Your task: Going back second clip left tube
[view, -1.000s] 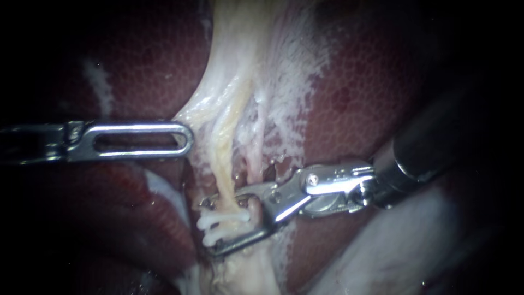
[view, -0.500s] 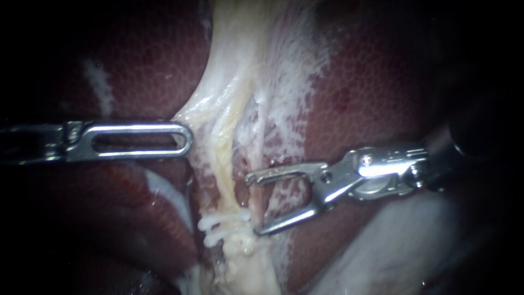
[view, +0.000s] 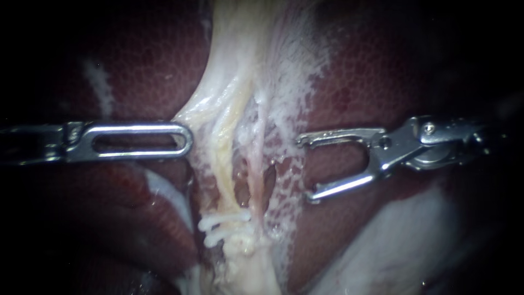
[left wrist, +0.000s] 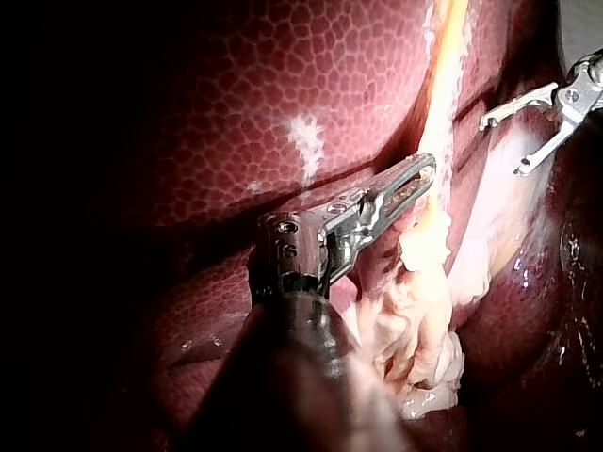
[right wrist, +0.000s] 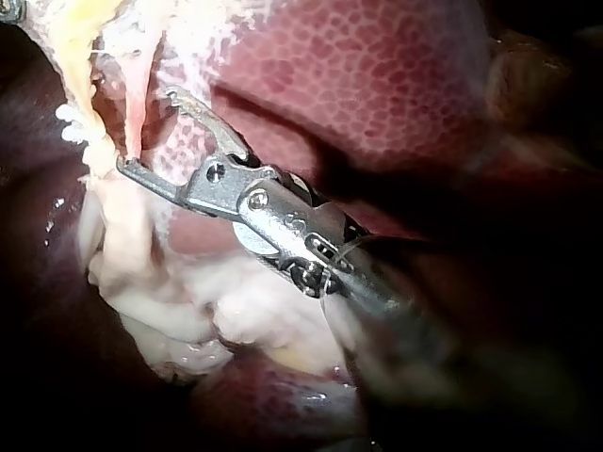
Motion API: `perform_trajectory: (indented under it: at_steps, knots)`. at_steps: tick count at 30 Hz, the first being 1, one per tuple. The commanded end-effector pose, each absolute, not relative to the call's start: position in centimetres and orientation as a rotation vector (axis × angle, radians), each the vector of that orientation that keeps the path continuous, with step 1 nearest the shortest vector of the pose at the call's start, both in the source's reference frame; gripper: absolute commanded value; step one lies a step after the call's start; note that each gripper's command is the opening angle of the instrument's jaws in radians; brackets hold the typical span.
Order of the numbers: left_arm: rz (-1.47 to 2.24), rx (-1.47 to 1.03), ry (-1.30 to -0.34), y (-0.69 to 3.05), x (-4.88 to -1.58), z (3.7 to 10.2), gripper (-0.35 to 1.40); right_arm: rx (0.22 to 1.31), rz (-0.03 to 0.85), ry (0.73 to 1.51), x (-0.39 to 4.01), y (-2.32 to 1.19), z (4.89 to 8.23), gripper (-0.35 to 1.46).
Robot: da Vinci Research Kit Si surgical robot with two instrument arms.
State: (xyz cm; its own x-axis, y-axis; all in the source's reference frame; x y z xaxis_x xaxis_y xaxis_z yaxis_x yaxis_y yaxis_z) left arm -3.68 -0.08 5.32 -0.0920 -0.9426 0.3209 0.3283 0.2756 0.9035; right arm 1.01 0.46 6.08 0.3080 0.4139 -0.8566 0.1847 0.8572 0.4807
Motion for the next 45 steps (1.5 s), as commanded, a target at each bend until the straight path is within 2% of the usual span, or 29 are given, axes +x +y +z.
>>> perform_trajectory:
  at_steps: [1,19,34,45]
  knots:
    - [-1.213,0.682,-1.203,-0.08,-3.68,5.33,-0.35,0.559,0.161,1.267,0.98,0.46,6.07,0.6]
    - [-1.211,0.678,-1.204,-0.1,-3.71,5.42,-0.35,0.561,0.159,1.268,0.94,0.44,6.03,0.6]
    - [-1.19,0.669,-1.183,-0.21,-4.06,5.86,-0.35,0.561,0.154,1.27,0.87,0.46,6.0,0.6]
    - [-1.184,0.673,-1.181,-0.22,-4.12,5.89,-0.35,0.548,0.136,1.279,0.85,0.48,5.96,0.6]
